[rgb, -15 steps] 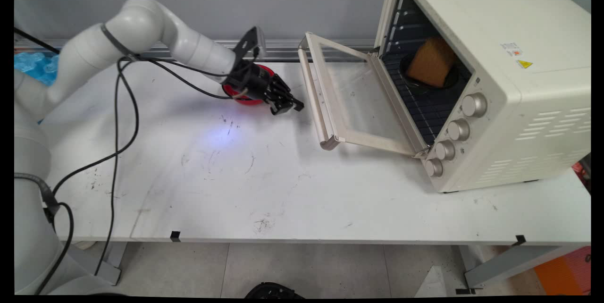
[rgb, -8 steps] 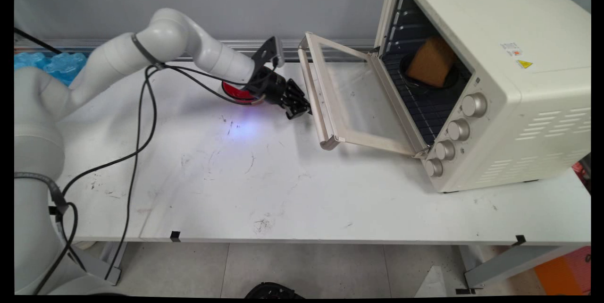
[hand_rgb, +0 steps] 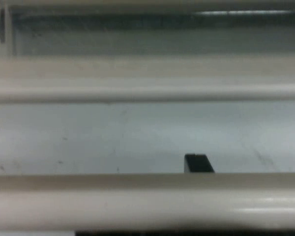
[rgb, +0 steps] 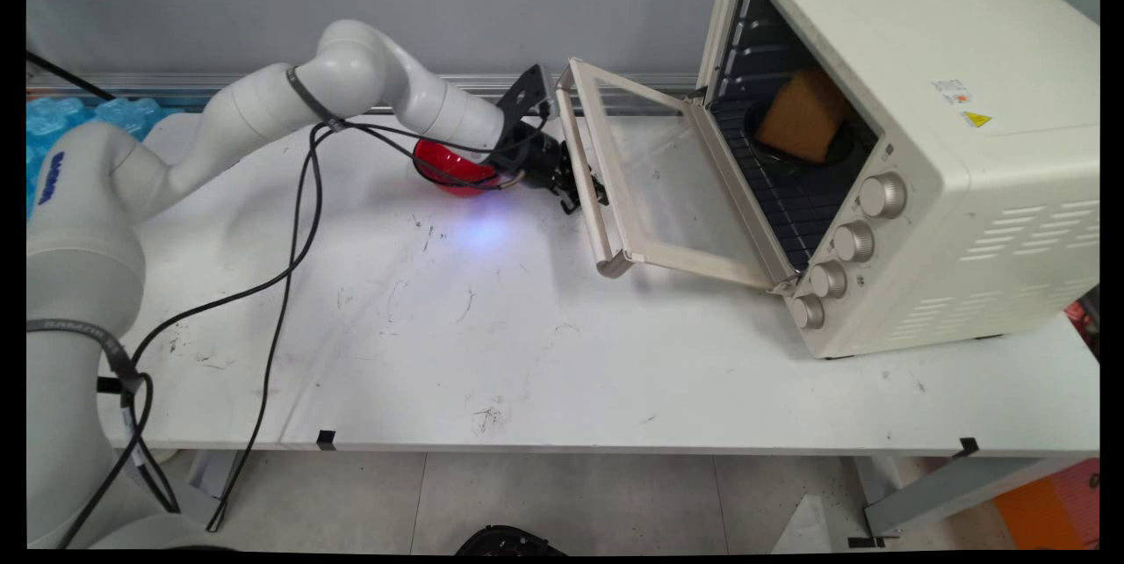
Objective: Close the oven
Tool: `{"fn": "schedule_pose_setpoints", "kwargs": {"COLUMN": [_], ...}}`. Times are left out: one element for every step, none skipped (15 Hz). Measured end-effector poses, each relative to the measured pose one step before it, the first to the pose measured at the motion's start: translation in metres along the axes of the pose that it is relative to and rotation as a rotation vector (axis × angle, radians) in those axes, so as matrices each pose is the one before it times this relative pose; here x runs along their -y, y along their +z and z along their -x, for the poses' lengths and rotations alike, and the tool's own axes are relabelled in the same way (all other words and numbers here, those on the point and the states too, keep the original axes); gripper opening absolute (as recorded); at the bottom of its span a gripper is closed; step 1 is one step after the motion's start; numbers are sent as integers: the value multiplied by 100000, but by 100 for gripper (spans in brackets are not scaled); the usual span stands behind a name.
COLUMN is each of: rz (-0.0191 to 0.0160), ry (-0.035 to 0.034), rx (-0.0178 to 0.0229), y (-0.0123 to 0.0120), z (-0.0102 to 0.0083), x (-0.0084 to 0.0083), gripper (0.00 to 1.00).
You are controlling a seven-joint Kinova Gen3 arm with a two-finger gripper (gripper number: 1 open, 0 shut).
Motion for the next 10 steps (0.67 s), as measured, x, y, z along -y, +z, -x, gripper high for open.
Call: {"fn": "schedule_pose_setpoints", "kwargs": {"rz": [-322, -174, -213, -217, -192, -131, -75, -17, 56, 48], "ry": [-738, -430, -536, -580, -464, -353, -332, -392, -146, -106], "rx": [-338, -213, -320, -372, -549, -494, -495, -690, -448, -457], "y": [113, 69, 74, 23, -33, -58, -67, -105, -53, -64], "z": [-303, -220, -393, -469, -633, -538, -546, -768, -527, -511], "x": [107, 67, 110, 121, 136, 112, 101, 120, 69, 61], "gripper": [0, 0, 0, 0, 0, 0, 0, 0, 0, 0]}}
